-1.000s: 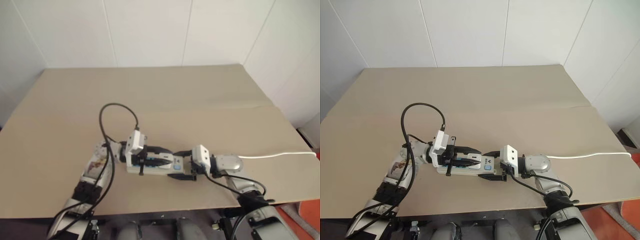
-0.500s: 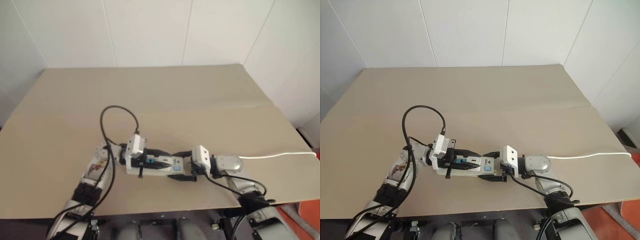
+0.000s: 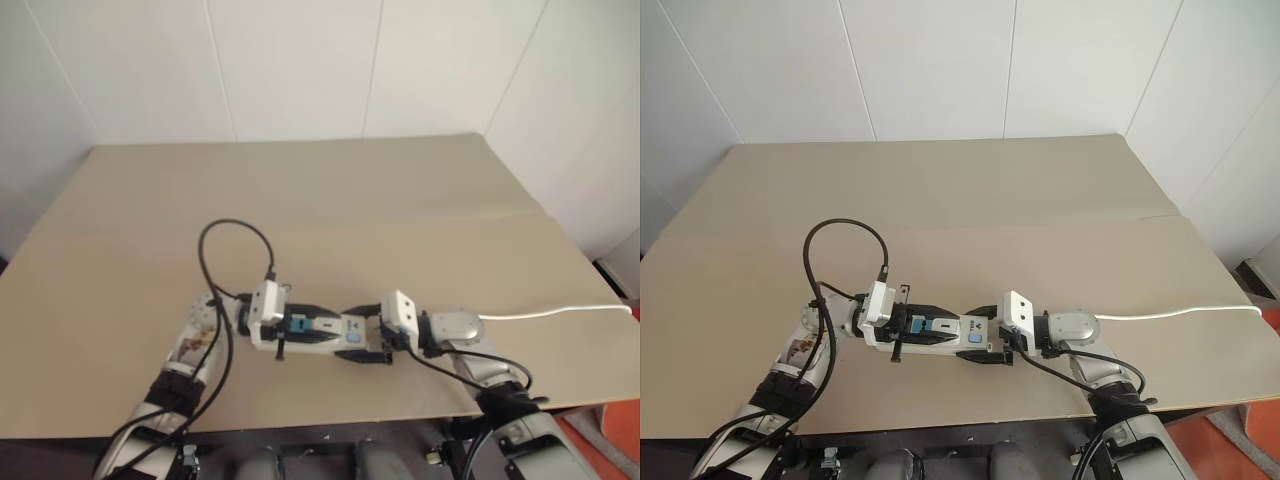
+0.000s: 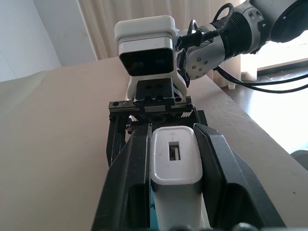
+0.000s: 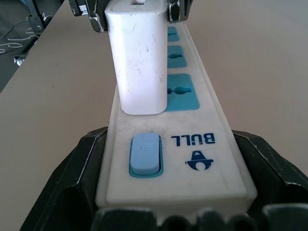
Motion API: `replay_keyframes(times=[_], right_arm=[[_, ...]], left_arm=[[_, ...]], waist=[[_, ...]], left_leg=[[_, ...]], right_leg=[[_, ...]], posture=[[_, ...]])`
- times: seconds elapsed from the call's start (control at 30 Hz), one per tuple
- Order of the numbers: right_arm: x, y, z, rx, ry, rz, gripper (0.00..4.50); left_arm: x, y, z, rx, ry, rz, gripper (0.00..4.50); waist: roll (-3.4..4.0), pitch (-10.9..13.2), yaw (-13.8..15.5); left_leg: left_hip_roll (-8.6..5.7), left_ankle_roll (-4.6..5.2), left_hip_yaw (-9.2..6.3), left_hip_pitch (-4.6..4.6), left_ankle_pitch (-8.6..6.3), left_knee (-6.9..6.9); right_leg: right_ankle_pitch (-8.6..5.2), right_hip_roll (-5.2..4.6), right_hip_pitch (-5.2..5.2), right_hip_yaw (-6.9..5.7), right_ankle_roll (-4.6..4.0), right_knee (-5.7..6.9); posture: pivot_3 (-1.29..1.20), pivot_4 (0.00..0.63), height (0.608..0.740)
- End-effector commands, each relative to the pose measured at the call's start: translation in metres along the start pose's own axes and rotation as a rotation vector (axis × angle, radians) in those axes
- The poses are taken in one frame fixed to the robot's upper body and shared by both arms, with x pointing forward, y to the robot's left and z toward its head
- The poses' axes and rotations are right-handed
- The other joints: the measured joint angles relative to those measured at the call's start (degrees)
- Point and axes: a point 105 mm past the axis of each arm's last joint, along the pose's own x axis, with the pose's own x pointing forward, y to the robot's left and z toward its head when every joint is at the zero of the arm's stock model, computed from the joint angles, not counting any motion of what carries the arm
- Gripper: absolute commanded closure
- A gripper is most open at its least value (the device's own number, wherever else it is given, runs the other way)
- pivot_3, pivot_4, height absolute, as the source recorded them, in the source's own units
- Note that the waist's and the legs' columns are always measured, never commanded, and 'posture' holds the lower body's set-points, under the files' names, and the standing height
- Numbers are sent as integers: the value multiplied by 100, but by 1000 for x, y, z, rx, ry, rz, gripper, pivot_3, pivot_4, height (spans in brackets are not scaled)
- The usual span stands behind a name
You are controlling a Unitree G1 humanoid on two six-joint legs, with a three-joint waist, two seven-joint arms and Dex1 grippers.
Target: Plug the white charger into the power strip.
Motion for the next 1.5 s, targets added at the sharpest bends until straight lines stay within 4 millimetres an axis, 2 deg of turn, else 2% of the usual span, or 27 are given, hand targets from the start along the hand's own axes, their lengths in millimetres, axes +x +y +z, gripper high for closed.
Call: replay_keyframes(times=[0.03, 0.33, 0.4, 0.7, 0.97, 1.0, 1.03, 1.1, 1.3, 1.5], right_arm=[[0, 22, -24, 44, 102, 102, 1071], [2, 22, -24, 42, 95, 101, 1071], [2, 22, -24, 41, 94, 102, 1071], [4, 22, -25, 39, 92, 112, 1071], [4, 22, -25, 48, 96, 126, 1071], [3, 21, -24, 53, 96, 134, 328], [1, 20, -23, 52, 95, 133, 98], [-3, 18, -23, 41, 107, 109, 43], [-32, 13, -16, 11, 137, 41, 43], [-80, 3, 14, -43, 132, -111, 43]], left_arm=[[-24, -1, -29, -93, 147, 66, 3473], [-23, -1, -16, -66, 123, 67, 3473], [-25, -1, -14, -78, 145, 40, 2747], [-27, 0, 4, -52, 136, -10, 23], [-56, 12, 34, 0, 199, -5, 23], [-63, 15, 39, 0, 221, -1, 0], [-69, 17, 44, 5, 233, 15, 0], [-77, 17, 49, 8, 243, 40, 0], [-91, 10, 52, -11, 265, 115, 0], [-109, 2, 50, -28, 291, 208, 0]], waist=[[0, 0, -3], [1, -1, -29], [1, -1, -43], [-3, 2, -17], [-6, 4, -22], [-10, 7, -19], [-17, 14, -19], [-22, 19, -18], [-23, 34, 117], [-25, 76, 217]], left_leg=[[0, 2, 1, 10, -2, -1], [1, 2, 0, 10, -2, -1], [2, 3, 1, 10, -2, -3], [4, 4, 1, 6, -4, -6], [6, 4, 0, 3, -4, -8], [6, 4, 0, 2, -4, -8], [6, 4, 0, 2, -4, -8], [9, 4, -2, -4, -4, -9], [-7, 2, 0, -18, -5, -10], [-27, 2, 1, -82, -4, 4]], right_leg=[[-2, 0, 11, 0, 2, -4], [-2, 1, 12, 1, 2, -5], [-2, 2, 11, 1, 2, -5], [-3, 3, 7, 0, -1, -11], [-3, 3, 5, -1, -1, -16], [-3, 3, 5, -1, -1, -16], [-4, 3, 5, -1, -1, -17], [-4, 5, -2, -3, -1, -17], [-5, -20, -5, -8, 2, -32], [-4, -61, -54, -18, 10, -26]], posture=[[0, 150, 740], [0, 150, 740], [0, 150, 740], [0, 150, 740], [0, 150, 740], [0, 150, 740], [0, 150, 740], [0, 150, 740], [0, 150, 740], [0, 150, 740]])
